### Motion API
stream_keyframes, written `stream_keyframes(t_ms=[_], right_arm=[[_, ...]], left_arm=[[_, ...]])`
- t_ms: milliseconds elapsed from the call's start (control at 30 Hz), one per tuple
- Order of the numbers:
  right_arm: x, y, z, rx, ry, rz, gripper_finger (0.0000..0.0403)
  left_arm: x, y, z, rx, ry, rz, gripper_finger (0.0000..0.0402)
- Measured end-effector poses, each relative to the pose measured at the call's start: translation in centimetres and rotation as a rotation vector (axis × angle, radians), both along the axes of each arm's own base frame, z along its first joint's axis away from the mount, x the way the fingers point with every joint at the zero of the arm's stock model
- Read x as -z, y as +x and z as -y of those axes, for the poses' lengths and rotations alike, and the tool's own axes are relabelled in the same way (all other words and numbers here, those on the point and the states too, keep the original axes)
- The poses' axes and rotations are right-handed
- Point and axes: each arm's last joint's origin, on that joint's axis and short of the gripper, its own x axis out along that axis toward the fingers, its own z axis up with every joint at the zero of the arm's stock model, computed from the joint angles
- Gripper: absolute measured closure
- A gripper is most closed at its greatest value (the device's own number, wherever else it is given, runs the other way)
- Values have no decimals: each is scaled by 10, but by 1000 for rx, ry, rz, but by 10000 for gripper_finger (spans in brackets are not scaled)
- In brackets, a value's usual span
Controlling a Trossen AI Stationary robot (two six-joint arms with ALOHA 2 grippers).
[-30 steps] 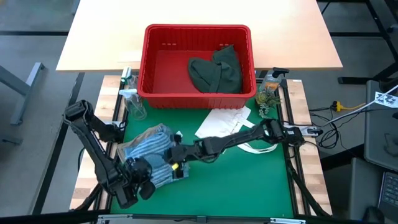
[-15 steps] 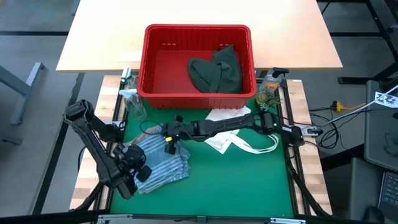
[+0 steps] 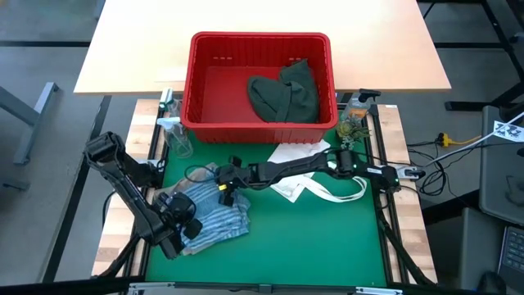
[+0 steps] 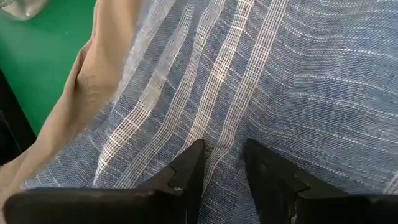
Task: Fold Laundry from Bin
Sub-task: Stack the folded blue polo shirt on top of the gray shorts, then remove the green polo shirt from the red bin
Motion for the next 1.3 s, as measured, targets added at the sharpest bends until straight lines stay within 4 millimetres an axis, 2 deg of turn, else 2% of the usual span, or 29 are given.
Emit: stream_keyframes(t_ms=[100, 267, 400, 533, 800, 1067, 1200, 1300], right_arm=[[-17, -2, -1, -25, 20, 27, 386], [-55, -10, -3, -74, 56, 86, 386], [-92, -19, -4, -119, 84, 162, 386], [-126, -30, -5, -128, 81, 226, 386], [-174, -62, -4, -231, -74, 196, 386], [-200, -91, 0, -255, -289, 94, 386], [-209, -103, 4, -194, -409, 20, 386], [-223, -119, 13, -190, -453, -13, 386]], left_arm=[[-11, 4, 6, 4, -33, 18, 290], [-43, 13, 18, 29, -117, 74, 290], [-67, 21, 26, 110, -151, 118, 290], [-82, 29, 28, 133, -159, 174, 290], [-86, 49, 14, 72, -125, 242, 290], [-86, 69, -9, -35, -111, 248, 290], [-87, 78, -17, -1, -100, 235, 286], [-88, 87, -21, 48, -98, 243, 272]])
